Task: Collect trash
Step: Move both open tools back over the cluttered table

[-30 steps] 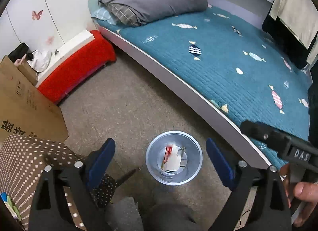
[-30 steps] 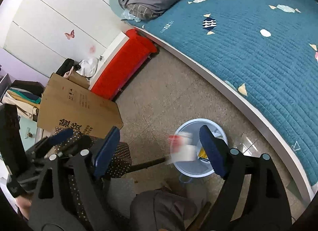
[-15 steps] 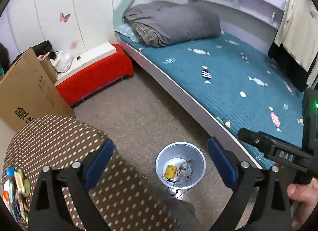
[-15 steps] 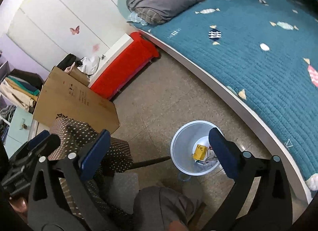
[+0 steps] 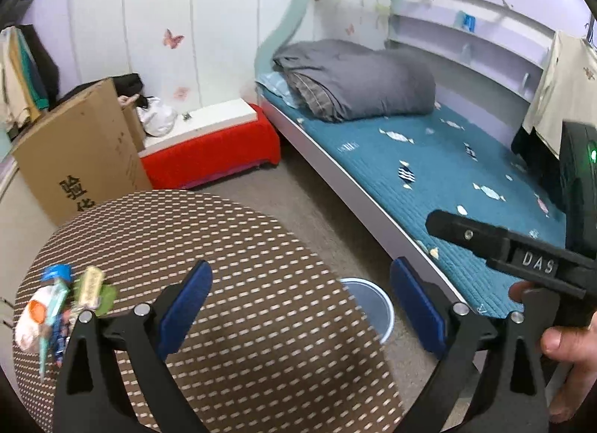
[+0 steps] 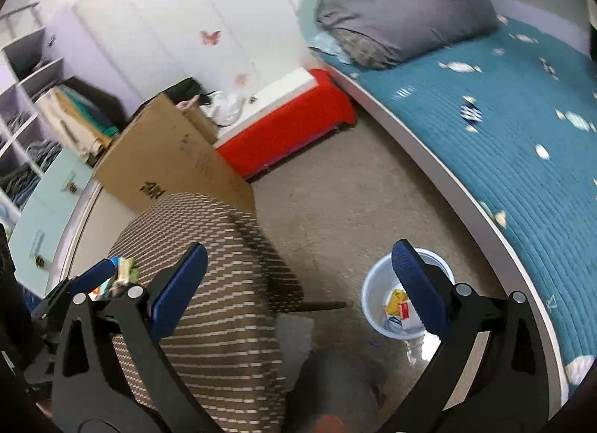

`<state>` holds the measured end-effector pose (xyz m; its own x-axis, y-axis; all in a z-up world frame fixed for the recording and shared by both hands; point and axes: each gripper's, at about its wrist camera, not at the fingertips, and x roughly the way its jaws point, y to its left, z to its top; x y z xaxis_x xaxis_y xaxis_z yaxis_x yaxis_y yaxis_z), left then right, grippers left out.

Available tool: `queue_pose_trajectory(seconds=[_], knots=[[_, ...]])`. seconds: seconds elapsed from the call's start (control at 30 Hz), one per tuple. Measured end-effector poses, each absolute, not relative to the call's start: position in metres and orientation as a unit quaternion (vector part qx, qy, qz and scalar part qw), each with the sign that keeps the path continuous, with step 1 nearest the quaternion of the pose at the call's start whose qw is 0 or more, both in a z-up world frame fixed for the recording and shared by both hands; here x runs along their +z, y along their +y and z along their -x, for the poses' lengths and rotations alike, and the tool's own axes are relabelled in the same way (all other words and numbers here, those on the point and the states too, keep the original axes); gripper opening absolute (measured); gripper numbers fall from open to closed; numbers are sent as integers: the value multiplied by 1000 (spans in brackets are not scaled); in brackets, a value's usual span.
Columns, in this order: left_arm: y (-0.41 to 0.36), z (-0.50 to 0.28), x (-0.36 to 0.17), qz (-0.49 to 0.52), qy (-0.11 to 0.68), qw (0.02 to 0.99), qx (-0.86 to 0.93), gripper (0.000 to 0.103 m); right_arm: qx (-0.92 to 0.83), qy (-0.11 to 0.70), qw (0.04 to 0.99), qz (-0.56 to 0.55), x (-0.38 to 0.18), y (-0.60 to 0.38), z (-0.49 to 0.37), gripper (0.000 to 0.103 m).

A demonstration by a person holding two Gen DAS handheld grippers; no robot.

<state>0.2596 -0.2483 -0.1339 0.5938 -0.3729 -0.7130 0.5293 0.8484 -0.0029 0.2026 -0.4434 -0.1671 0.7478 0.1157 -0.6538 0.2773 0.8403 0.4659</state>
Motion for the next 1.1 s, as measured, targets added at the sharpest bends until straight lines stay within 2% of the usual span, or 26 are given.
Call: queue_pose_trajectory(seconds=[0.43, 1.1], knots=[[-120, -242, -118, -49, 354, 918, -173, 95, 47, 342, 919, -191, -115, -324, -231, 97], [50, -235, -143, 21, 366, 930, -20, 94, 199, 373, 904, -69, -116, -149, -292, 97]])
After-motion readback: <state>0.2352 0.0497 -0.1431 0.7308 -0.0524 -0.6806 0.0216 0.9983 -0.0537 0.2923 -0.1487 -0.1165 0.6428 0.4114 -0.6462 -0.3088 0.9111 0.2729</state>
